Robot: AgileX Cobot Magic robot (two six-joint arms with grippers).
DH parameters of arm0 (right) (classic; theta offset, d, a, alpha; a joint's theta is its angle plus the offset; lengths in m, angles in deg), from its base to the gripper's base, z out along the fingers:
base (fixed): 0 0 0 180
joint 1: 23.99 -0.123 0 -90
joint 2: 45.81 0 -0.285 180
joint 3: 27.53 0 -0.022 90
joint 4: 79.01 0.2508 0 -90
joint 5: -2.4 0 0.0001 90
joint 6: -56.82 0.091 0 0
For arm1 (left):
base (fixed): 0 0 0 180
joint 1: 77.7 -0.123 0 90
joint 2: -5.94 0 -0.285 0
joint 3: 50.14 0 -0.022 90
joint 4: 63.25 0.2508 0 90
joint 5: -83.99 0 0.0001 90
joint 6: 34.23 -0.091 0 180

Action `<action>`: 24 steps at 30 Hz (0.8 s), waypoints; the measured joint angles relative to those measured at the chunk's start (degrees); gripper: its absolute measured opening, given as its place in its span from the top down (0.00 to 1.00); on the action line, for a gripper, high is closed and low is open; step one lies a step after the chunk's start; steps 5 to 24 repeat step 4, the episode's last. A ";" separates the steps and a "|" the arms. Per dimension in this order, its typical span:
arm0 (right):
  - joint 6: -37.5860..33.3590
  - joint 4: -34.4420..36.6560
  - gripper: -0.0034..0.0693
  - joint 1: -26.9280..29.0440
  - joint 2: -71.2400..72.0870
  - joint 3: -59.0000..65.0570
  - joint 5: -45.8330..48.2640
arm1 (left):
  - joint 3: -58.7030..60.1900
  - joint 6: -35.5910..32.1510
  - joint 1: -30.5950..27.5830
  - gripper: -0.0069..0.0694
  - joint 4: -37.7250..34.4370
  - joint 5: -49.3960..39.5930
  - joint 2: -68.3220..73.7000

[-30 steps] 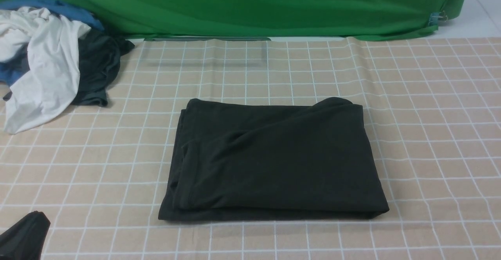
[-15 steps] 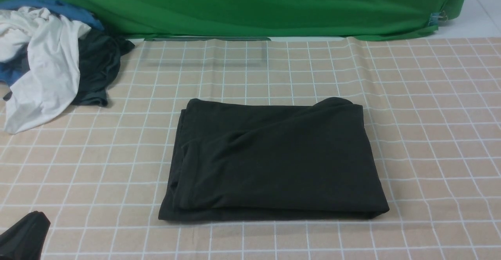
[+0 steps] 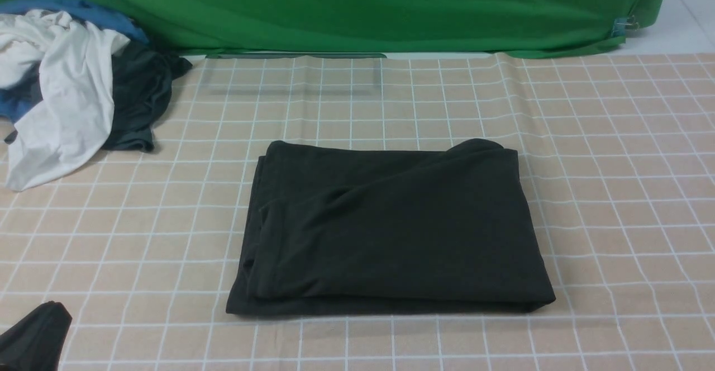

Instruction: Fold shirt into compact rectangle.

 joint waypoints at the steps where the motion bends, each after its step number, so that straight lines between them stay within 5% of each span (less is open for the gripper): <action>1: 0.00 0.00 0.63 0.00 0.00 0.00 0.00 | 0.00 0.00 0.00 0.89 0.00 0.00 0.00; 24: 0.00 0.00 0.63 0.00 0.00 0.00 0.00 | 0.00 0.00 0.00 0.89 0.00 0.00 0.00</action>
